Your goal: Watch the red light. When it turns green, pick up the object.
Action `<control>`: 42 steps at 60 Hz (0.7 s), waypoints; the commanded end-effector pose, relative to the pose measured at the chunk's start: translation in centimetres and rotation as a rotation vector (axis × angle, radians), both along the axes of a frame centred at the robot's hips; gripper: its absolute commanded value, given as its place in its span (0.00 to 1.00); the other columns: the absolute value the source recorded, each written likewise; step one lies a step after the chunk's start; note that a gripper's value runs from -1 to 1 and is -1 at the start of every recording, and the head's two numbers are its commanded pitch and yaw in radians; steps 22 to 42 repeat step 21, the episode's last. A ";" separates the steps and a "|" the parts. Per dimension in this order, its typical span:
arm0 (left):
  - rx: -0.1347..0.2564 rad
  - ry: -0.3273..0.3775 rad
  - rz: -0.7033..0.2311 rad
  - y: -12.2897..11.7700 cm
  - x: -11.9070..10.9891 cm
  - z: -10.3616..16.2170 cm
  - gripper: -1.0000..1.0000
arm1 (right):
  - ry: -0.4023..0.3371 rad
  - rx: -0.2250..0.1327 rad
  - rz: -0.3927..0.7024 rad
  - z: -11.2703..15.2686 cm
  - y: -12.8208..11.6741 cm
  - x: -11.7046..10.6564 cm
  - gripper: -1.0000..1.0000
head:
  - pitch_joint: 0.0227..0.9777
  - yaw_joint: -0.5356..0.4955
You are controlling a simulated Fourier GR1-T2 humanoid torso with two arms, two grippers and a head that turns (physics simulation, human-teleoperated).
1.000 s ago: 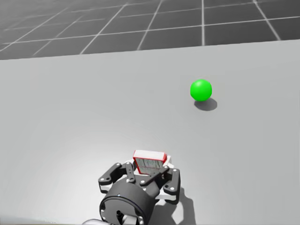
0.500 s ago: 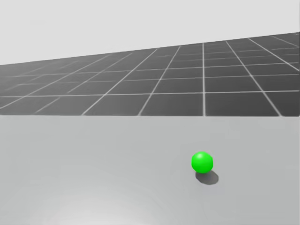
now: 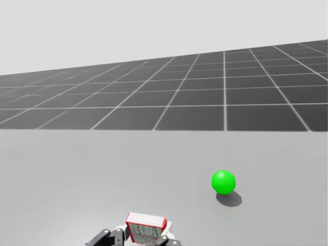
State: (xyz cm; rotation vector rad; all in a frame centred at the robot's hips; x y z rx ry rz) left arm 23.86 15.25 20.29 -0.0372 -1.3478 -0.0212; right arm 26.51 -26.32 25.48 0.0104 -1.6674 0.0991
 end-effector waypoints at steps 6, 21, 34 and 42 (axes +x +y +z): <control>0.015 -0.140 -0.112 -0.6 1.9 5.9 1.00 | 0.004 -0.001 0.001 0.0 -0.1 0.0 0.00 | 0.41 0.76; 0.036 -0.287 -0.086 0.2 3.0 11.8 1.00 | 0.007 -0.004 0.003 0.0 -0.2 0.0 0.00 | 0.41 0.76; 0.036 -0.287 -0.086 0.2 3.0 11.8 1.00 | 0.007 -0.004 0.003 0.0 -0.2 0.0 0.00 | 0.41 0.76; 0.036 -0.287 -0.086 0.2 3.0 11.8 1.00 | 0.007 -0.004 0.003 0.0 -0.2 0.0 0.00 | 0.41 0.76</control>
